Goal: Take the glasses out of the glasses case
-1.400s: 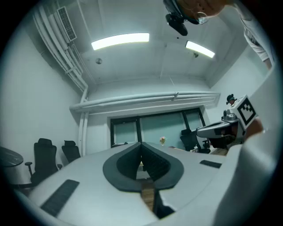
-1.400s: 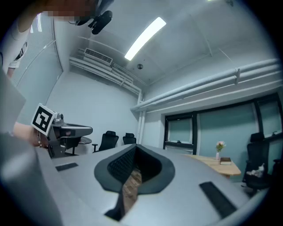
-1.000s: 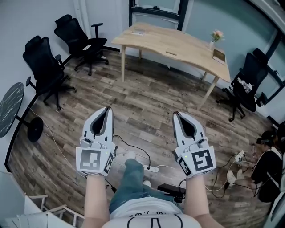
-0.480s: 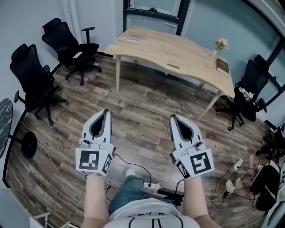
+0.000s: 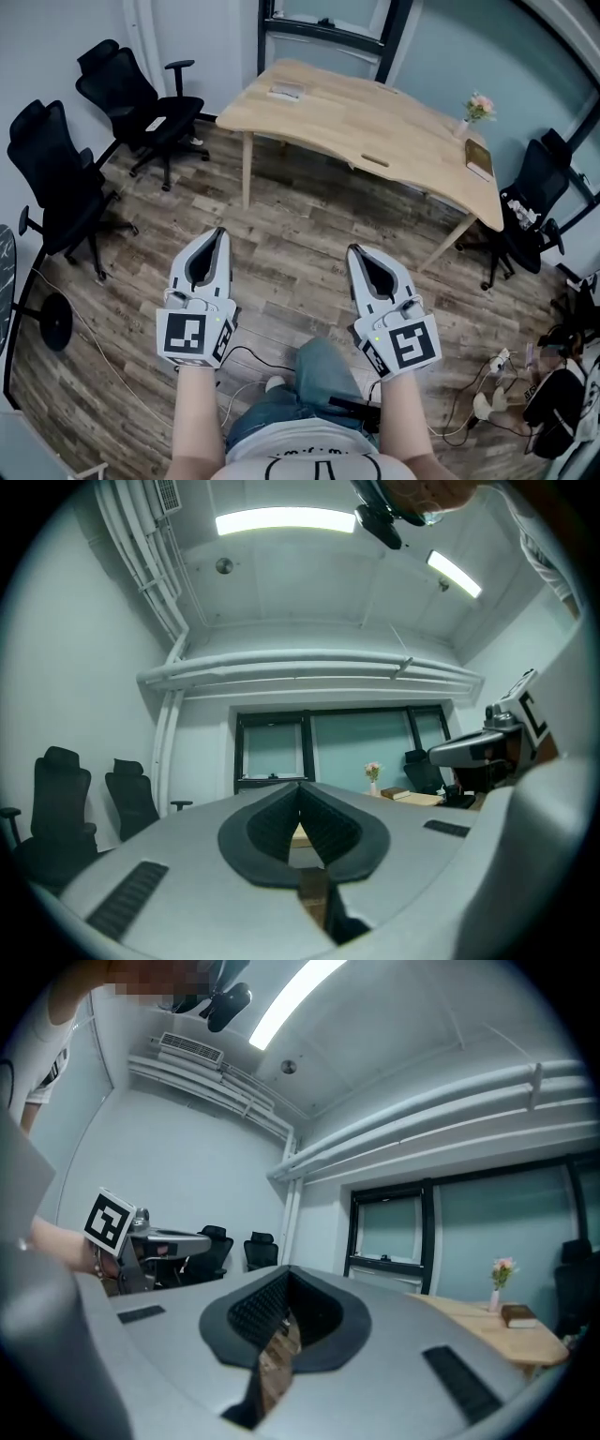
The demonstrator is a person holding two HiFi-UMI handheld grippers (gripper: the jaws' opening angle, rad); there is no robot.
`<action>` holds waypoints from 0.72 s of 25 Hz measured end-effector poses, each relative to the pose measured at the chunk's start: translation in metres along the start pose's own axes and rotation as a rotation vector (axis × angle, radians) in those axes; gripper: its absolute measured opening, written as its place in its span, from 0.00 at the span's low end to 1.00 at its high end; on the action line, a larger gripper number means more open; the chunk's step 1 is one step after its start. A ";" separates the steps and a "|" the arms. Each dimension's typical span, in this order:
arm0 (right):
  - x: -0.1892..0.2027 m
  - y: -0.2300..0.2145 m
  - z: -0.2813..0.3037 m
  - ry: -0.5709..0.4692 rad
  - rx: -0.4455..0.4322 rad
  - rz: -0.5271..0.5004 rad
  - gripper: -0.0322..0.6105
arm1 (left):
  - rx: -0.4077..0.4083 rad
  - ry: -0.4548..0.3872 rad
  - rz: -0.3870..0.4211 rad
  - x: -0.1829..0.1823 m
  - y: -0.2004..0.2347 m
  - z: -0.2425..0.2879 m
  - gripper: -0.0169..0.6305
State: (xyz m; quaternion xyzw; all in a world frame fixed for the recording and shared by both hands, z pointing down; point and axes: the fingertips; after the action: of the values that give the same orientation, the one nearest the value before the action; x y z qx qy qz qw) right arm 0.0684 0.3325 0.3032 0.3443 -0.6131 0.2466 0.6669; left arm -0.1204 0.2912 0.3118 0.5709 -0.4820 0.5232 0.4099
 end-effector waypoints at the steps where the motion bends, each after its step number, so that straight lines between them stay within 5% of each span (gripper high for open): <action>1: 0.002 -0.007 0.008 -0.002 0.001 0.004 0.06 | 0.000 -0.001 0.001 0.002 0.003 0.009 0.05; 8: 0.034 -0.077 0.080 -0.006 -0.030 0.034 0.07 | -0.041 0.023 0.018 0.028 0.018 0.092 0.05; 18: 0.061 -0.254 0.218 0.002 -0.104 0.055 0.07 | -0.091 0.029 0.083 0.038 0.012 0.310 0.05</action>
State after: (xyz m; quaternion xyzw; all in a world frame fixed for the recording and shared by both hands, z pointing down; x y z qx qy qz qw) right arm 0.1259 -0.0020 0.3263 0.2919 -0.6336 0.2333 0.6774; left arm -0.0699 -0.0170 0.3133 0.5236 -0.5226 0.5253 0.4204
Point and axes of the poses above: the fingertips, and each gripper's own axes: z forward along the fingers, y to its left, x out of its underside, and after that the axes turned 13 degrees about -x, right-handed
